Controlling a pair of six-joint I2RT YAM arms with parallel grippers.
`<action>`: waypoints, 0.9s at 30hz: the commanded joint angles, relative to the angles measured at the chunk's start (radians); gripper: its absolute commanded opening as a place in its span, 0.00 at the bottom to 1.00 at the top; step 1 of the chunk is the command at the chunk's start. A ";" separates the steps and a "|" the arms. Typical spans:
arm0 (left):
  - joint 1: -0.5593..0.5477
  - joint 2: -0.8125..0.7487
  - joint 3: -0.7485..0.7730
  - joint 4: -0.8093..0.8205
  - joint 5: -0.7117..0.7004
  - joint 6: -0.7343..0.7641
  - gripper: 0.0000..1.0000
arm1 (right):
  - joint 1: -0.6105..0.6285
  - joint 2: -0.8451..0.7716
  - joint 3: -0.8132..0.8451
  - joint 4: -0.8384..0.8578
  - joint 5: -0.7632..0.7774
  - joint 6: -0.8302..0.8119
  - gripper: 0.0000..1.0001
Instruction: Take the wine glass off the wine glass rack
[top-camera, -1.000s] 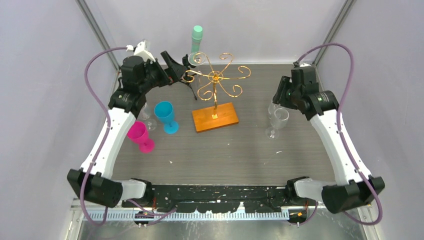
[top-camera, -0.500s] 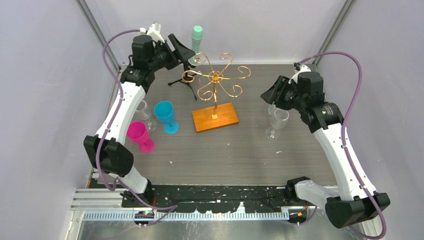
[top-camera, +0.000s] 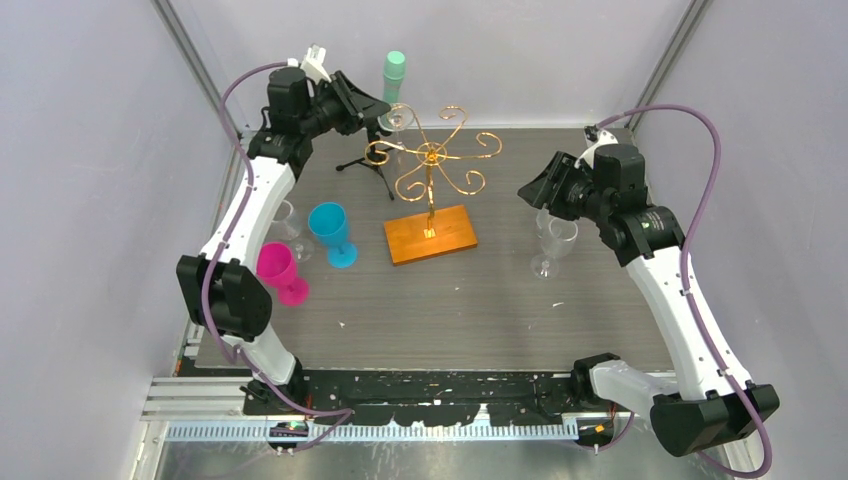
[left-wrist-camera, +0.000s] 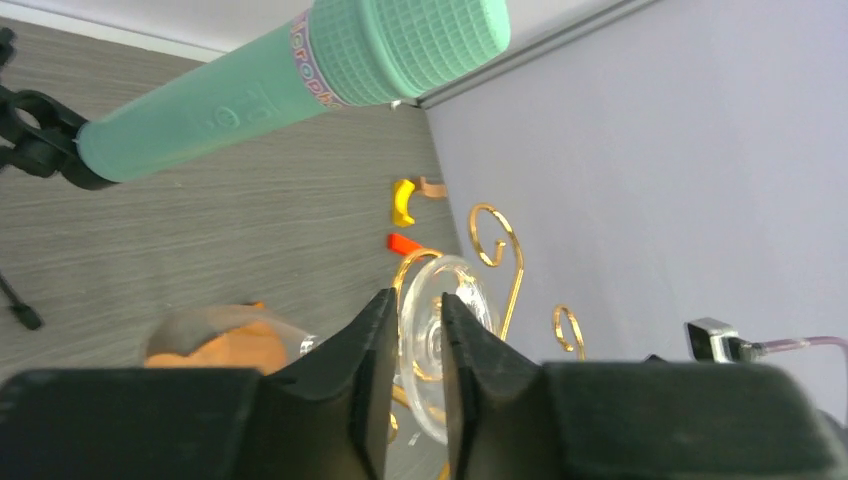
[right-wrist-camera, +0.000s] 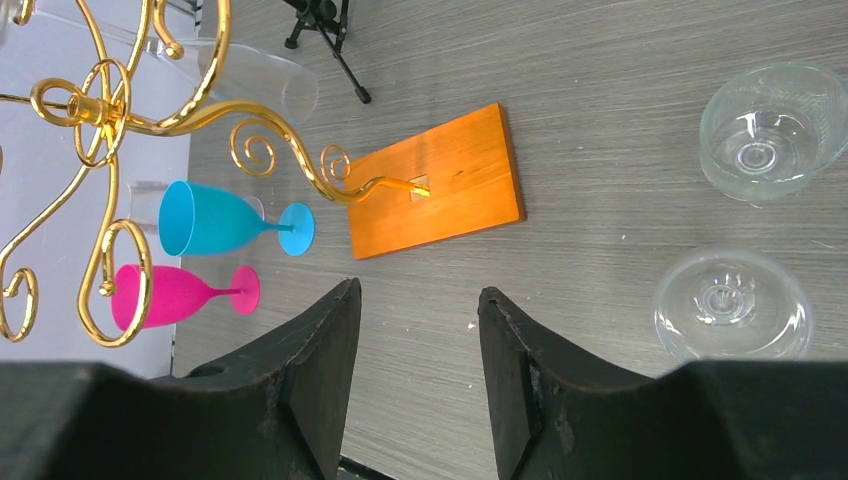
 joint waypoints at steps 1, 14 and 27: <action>0.018 -0.011 -0.017 0.141 0.090 -0.097 0.21 | -0.002 -0.019 -0.012 0.055 -0.019 0.017 0.52; 0.023 0.001 -0.030 0.204 0.137 -0.164 0.15 | -0.002 -0.035 -0.032 0.058 -0.009 0.020 0.52; 0.023 0.008 -0.014 0.167 0.131 -0.148 0.00 | -0.002 -0.037 -0.038 0.064 -0.005 0.023 0.52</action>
